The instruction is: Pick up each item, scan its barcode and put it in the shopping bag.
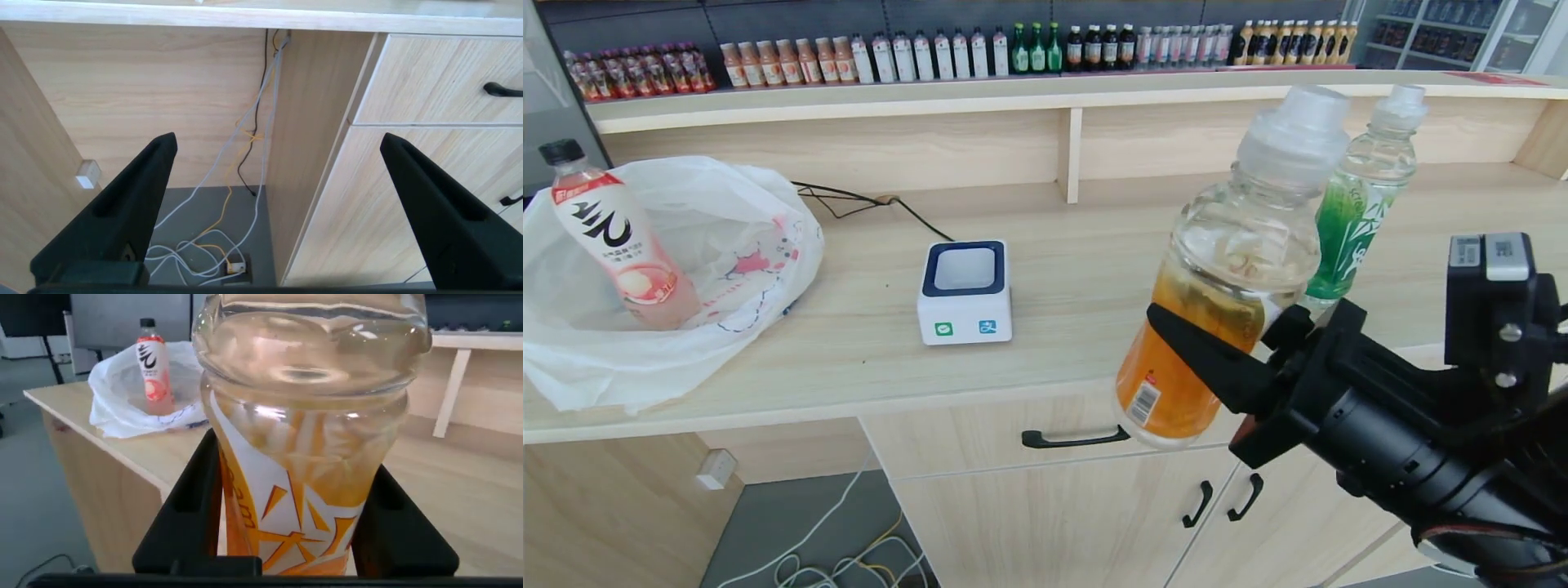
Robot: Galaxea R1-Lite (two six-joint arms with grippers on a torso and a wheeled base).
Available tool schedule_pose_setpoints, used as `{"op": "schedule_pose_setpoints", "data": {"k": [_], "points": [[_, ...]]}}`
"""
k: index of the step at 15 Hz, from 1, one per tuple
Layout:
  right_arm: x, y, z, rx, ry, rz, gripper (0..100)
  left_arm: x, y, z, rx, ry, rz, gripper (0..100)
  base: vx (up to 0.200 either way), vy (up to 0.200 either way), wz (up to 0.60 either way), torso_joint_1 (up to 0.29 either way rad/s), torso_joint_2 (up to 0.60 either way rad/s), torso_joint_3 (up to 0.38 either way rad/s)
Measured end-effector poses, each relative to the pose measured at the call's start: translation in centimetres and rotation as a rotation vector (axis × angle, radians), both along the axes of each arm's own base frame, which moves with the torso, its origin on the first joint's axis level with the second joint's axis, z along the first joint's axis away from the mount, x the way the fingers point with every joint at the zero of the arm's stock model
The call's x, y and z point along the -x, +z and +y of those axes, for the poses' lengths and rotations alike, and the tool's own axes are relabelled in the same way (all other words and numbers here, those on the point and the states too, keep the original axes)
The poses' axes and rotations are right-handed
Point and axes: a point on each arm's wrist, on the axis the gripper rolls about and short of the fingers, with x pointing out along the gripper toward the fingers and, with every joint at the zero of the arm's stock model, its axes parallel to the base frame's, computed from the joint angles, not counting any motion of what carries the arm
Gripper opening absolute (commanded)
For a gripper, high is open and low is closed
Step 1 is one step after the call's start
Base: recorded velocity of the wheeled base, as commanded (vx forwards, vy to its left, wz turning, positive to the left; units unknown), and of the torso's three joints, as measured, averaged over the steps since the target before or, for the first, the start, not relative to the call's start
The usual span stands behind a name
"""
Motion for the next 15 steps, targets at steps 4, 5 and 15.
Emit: {"op": "schedule_pose_setpoints", "data": {"k": [4, 5, 15], "points": [[-1.5, 2.2, 0.0, -0.104, -0.118, -0.028, 0, 0.0, 0.0, 0.0, 0.002, 0.000, 0.000, 100, 0.000, 0.000, 0.00, 0.000, 0.00, 0.000], [-1.6, 2.4, -0.2, -0.113, -0.122, -0.030, 0, 0.0, 0.0, 0.0, 0.003, 0.000, 0.000, 100, 0.000, 0.000, 0.00, 0.000, 0.00, 0.000], [-1.2, 2.7, -1.0, -0.137, -0.119, -0.027, 0, 0.0, 0.0, 0.0, 0.005, 0.002, 0.000, 100, 0.000, 0.080, 0.00, 0.001, 0.00, 0.000]]}}
